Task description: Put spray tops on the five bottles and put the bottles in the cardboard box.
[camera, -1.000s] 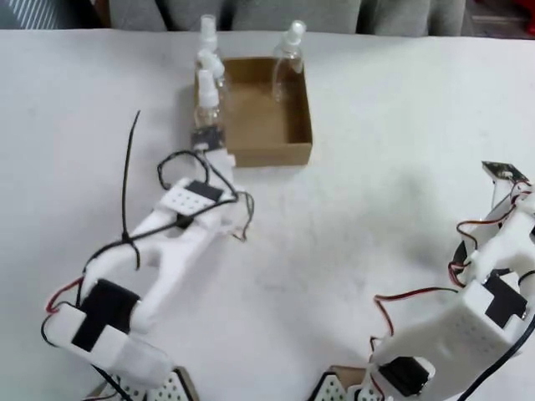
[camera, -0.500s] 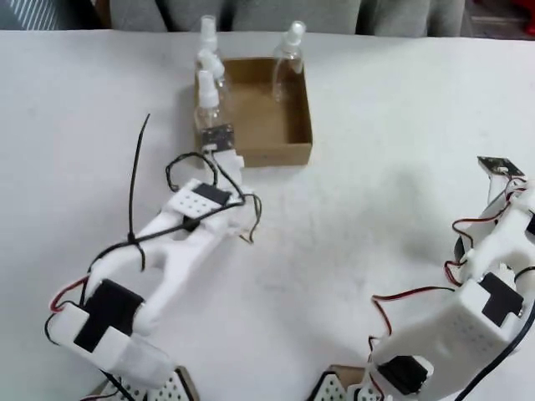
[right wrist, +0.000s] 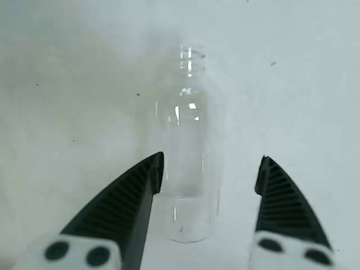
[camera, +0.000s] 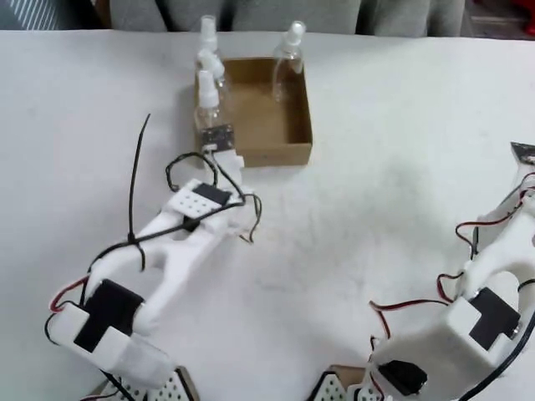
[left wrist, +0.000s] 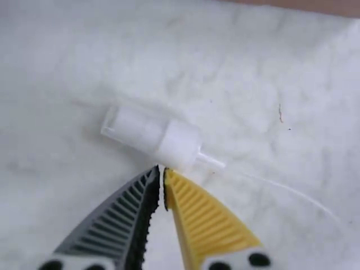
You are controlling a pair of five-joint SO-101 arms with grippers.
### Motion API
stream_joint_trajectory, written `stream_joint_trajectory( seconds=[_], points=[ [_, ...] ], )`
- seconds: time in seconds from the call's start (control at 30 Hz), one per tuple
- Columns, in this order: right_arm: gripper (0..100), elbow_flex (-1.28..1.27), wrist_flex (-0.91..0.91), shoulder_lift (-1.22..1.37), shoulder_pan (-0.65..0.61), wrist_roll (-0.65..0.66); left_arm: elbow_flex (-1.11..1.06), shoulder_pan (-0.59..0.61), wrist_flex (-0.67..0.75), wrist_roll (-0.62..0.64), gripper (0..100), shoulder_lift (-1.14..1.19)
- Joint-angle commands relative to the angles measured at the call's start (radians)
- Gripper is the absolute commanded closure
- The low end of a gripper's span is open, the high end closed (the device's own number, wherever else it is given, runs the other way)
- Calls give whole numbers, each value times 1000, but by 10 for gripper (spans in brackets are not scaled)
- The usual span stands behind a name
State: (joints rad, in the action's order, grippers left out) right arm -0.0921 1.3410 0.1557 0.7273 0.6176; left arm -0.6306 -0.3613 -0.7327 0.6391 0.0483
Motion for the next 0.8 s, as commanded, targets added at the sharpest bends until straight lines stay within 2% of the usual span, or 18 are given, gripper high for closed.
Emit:
stream_joint_trajectory(
  seconds=[0.0, 0.3, 0.77],
  points=[
    [741, 41, 5, -50, -35, -60, 52, -7, 18, 2, 976, -7],
    [740, 48, -51, 61, -87, -54, 51, -7, 18, 0, 976, -7],
    [741, 49, -88, 116, -88, 103, 51, -7, 20, 0, 976, -5]
  ],
)
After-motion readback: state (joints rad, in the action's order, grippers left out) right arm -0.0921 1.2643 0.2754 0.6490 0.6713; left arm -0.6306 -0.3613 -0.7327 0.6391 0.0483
